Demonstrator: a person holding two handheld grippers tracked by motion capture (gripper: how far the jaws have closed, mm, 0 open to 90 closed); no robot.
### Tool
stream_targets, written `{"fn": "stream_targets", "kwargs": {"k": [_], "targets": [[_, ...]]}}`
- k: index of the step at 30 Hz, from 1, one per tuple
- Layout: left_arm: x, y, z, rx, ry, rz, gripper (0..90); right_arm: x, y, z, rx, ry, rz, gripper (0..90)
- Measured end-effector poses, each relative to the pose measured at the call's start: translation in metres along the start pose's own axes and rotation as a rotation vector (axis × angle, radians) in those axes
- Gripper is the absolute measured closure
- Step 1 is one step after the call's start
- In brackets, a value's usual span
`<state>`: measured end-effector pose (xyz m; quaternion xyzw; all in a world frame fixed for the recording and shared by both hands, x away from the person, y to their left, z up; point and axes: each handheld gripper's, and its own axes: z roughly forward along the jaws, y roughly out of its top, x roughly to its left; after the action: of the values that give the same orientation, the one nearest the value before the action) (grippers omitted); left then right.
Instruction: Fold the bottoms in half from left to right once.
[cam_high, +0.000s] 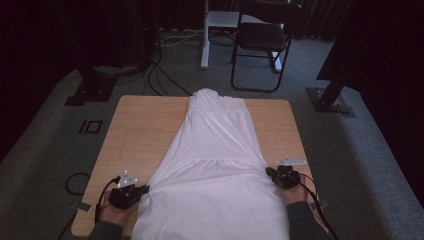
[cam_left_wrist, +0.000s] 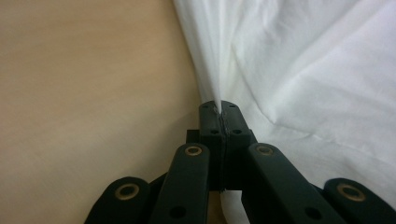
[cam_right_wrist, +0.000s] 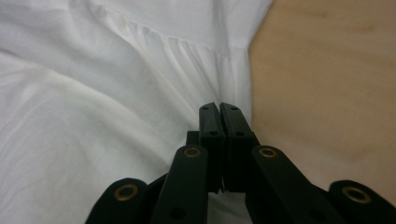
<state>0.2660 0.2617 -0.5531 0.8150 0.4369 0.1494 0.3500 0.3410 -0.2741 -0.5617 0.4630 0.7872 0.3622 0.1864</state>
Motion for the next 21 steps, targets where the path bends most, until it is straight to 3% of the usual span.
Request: {"fn": "stream_targets", "kwargs": {"k": [2, 4, 5, 6, 7, 8, 10, 12, 14, 16, 17, 18, 19, 21], "targets": [[-0.008, -0.003, -0.008, 0.005, -0.023, 0.004, 89.9, 0.002, -0.008, -0.010, 0.021, 0.054, 0.028, 88.7], [-0.010, -0.004, -0.016, -0.031, -0.028, -0.003, 87.5, 0.003, -0.012, -0.018, 0.050, 0.066, 0.039, 88.3], [-0.008, 0.000, -0.021, -0.068, -0.011, -0.024, 77.1, 0.003, -0.013, -0.020, 0.064, 0.065, 0.042, 85.4], [-0.008, 0.000, -0.021, -0.068, -0.011, -0.024, 66.5, 0.003, -0.013, -0.020, 0.064, 0.065, 0.042, 85.4], [-0.002, 0.010, -0.026, -0.120, 0.012, -0.045, 66.5, 0.001, -0.012, -0.023, 0.067, 0.061, 0.024, 75.0], [0.002, 0.018, -0.028, -0.149, 0.023, -0.052, 58.5, 0.000, -0.006, -0.026, 0.028, 0.031, 0.008, 58.8], [0.008, 0.038, -0.027, -0.180, 0.054, -0.041, 52.6, -0.005, 0.007, -0.028, -0.031, 0.036, 0.034, 51.1], [0.014, 0.061, -0.017, -0.192, 0.075, -0.025, 51.9, -0.008, 0.025, -0.024, -0.080, 0.052, 0.035, 50.4], [0.020, 0.083, 0.000, -0.182, 0.067, -0.020, 52.2, -0.012, 0.044, -0.012, -0.093, 0.065, 0.024, 62.1], [0.022, 0.102, 0.021, -0.157, 0.043, -0.007, 60.4, -0.015, 0.062, 0.007, -0.084, 0.101, 0.032, 72.4], [0.023, 0.109, 0.032, -0.141, 0.041, 0.000, 63.0, -0.016, 0.070, 0.017, -0.080, 0.119, 0.043, 72.8], [0.023, 0.109, 0.032, -0.141, 0.041, 0.000, 64.6, -0.016, 0.070, 0.017, -0.080, 0.119, 0.043, 72.8], [0.023, 0.121, 0.054, -0.102, 0.026, -0.005, 64.3, -0.018, 0.086, 0.039, -0.080, 0.152, 0.047, 67.6], [0.023, 0.128, 0.074, -0.065, 0.017, -0.002, 58.8, -0.018, 0.097, 0.054, -0.084, 0.161, 0.061, 55.7]]}}
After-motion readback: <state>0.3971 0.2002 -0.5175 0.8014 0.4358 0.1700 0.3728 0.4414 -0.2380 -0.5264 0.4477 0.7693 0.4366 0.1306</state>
